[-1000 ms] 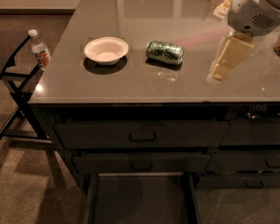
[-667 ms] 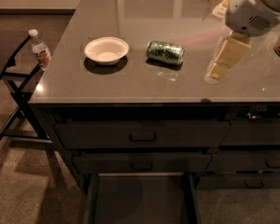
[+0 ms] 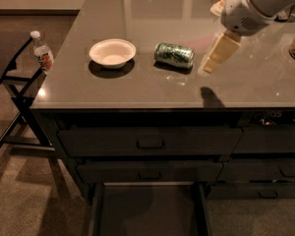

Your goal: Place green can into bottom drawer

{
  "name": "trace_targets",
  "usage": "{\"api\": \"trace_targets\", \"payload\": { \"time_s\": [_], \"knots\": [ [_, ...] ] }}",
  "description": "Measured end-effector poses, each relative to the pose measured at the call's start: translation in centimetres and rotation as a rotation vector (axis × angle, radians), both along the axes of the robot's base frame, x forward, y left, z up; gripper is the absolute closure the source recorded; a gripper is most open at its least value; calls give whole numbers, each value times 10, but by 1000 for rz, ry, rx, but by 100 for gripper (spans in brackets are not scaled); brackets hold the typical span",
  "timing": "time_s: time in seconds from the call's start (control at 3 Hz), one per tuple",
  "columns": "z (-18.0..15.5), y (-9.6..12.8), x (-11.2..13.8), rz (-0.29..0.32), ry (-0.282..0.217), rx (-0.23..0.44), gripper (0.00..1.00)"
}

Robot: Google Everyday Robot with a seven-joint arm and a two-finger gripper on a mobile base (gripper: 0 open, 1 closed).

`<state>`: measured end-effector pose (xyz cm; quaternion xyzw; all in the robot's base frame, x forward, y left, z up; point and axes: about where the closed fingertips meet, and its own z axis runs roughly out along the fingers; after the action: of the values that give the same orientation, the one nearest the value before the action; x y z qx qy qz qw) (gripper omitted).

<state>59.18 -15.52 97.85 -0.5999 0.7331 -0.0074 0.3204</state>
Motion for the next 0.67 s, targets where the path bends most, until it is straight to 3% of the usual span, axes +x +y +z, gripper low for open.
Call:
{"api": "trace_targets", "payload": {
  "time_s": [0.33,0.67],
  "knots": [
    [-12,12,29,3,18,95,0],
    [-28,25,49,9,50,148,0]
  ]
}}
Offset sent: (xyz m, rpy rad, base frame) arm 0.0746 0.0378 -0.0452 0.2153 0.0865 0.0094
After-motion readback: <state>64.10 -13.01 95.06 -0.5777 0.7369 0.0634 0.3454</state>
